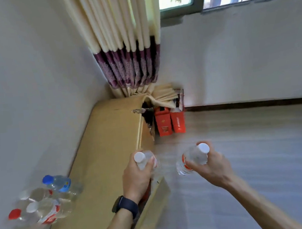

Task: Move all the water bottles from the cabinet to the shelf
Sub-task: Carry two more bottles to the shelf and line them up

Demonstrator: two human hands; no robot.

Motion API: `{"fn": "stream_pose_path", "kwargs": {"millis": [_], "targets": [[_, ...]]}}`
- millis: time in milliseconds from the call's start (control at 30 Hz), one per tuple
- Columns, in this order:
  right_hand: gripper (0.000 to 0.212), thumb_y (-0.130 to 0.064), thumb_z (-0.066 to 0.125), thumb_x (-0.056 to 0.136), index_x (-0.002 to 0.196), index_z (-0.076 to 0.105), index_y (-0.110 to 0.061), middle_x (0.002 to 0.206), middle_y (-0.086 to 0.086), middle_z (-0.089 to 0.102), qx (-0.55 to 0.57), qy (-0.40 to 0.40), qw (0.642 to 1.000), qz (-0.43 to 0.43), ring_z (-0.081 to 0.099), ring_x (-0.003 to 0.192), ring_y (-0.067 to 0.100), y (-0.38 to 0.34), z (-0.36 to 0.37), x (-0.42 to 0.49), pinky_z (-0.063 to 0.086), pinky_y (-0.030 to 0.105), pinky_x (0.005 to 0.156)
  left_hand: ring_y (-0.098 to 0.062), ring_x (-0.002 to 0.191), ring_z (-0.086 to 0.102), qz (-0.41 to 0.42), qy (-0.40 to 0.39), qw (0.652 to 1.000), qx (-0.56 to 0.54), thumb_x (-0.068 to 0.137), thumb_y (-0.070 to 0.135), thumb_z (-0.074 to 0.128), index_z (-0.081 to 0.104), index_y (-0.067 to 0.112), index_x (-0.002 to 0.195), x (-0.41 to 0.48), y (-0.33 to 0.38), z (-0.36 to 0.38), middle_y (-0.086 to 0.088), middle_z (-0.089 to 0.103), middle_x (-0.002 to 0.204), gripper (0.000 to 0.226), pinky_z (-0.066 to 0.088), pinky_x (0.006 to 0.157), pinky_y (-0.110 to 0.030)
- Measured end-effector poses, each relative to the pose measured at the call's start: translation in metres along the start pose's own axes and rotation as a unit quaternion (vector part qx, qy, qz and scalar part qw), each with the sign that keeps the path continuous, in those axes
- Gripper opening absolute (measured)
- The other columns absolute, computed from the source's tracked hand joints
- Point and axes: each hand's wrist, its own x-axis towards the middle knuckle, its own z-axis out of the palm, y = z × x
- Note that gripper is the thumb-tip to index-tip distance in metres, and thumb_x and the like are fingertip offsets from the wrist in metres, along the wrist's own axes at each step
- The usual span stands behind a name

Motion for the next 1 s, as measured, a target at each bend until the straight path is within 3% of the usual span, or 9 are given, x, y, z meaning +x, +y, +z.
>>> {"fn": "stream_pose_path", "kwargs": {"millis": [67, 167, 367, 533, 667, 767, 900, 1000], "targets": [[0.057, -0.071, 0.068, 0.065, 0.101, 0.036, -0.040, 0.063, -0.010, 0.061, -0.016, 0.061, 0.998, 0.022, 0.058, 0.058, 0.010, 0.029, -0.042, -0.010, 0.045, 0.031, 0.049, 0.002, 0.094, 0.062, 0.028, -0.034, 0.999, 0.000, 0.084, 0.049, 0.071, 0.055, 0.038, 0.117, -0.005, 0.031, 0.046, 0.025, 0.065, 0.098, 0.038, 0.044, 0.073, -0.016], [0.057, -0.069, 0.066, 0.062, 0.100, 0.036, -0.040, 0.060, -0.013, 0.056, -0.023, 0.134, 0.990, 0.046, 0.055, 0.056, 0.010, 0.074, -0.113, -0.030, 0.040, 0.029, 0.048, -0.009, 0.094, 0.061, 0.080, -0.088, 0.993, 0.024, 0.086, 0.052, 0.068, 0.051, 0.039, 0.116, -0.023, 0.077, 0.114, 0.019, 0.064, 0.102, 0.037, 0.045, 0.078, -0.026], [0.056, -0.062, 0.073, 0.066, 0.100, 0.033, -0.042, 0.065, -0.017, 0.056, -0.036, 0.234, 0.967, 0.096, 0.054, 0.061, 0.017, 0.158, -0.257, -0.090, 0.040, 0.030, 0.058, -0.016, 0.092, 0.062, 0.182, -0.212, 0.958, 0.059, 0.086, 0.062, 0.060, 0.050, 0.036, 0.118, -0.071, 0.177, 0.252, 0.011, 0.066, 0.100, 0.042, 0.041, 0.076, -0.027], [0.055, -0.064, 0.067, 0.065, 0.099, 0.030, -0.044, 0.070, -0.016, 0.056, -0.041, 0.325, 0.934, 0.145, 0.052, 0.066, 0.018, 0.211, -0.368, -0.154, 0.038, 0.030, 0.061, -0.017, 0.083, 0.060, 0.285, -0.328, 0.896, 0.090, 0.090, 0.059, 0.055, 0.042, 0.039, 0.114, -0.123, 0.279, 0.367, 0.009, 0.064, 0.097, 0.034, 0.042, 0.071, -0.031], [0.054, -0.071, 0.064, 0.065, 0.099, 0.030, -0.045, 0.076, -0.018, 0.059, -0.046, 0.400, 0.896, 0.185, 0.055, 0.070, 0.003, 0.241, -0.441, -0.205, 0.040, 0.021, 0.059, -0.015, 0.084, 0.062, 0.351, -0.396, 0.846, 0.059, 0.090, 0.058, 0.056, 0.037, 0.042, 0.116, -0.173, 0.353, 0.446, 0.007, 0.065, 0.099, 0.036, 0.050, 0.072, -0.035], [0.055, -0.076, 0.059, 0.068, 0.103, 0.032, -0.042, 0.079, -0.015, 0.062, -0.061, 0.451, 0.862, 0.223, 0.061, 0.078, 0.013, 0.257, -0.488, -0.235, 0.043, 0.029, 0.066, -0.013, 0.075, 0.061, 0.407, -0.431, 0.804, 0.053, 0.089, 0.062, 0.053, 0.030, 0.044, 0.112, -0.211, 0.409, 0.499, 0.009, 0.062, 0.088, 0.037, 0.049, 0.066, -0.036], [0.052, -0.071, 0.059, 0.078, 0.104, 0.031, -0.037, 0.074, -0.014, 0.054, -0.093, 0.512, 0.806, 0.283, 0.058, 0.074, 0.018, 0.279, -0.548, -0.264, 0.042, 0.031, 0.066, -0.010, 0.065, 0.058, 0.484, -0.473, 0.736, 0.026, 0.087, 0.065, 0.050, 0.026, 0.044, 0.112, -0.264, 0.476, 0.564, 0.010, 0.059, 0.079, 0.041, 0.042, 0.056, -0.033], [0.050, -0.065, 0.060, 0.084, 0.110, 0.036, -0.029, 0.076, -0.010, 0.057, -0.114, 0.563, 0.760, 0.303, 0.060, 0.080, 0.028, 0.298, -0.594, -0.276, 0.038, 0.031, 0.067, -0.017, 0.064, 0.061, 0.525, -0.503, 0.686, -0.001, 0.087, 0.066, 0.046, 0.024, 0.042, 0.108, -0.299, 0.520, 0.609, 0.004, 0.062, 0.079, 0.039, 0.051, 0.057, -0.040]]}}
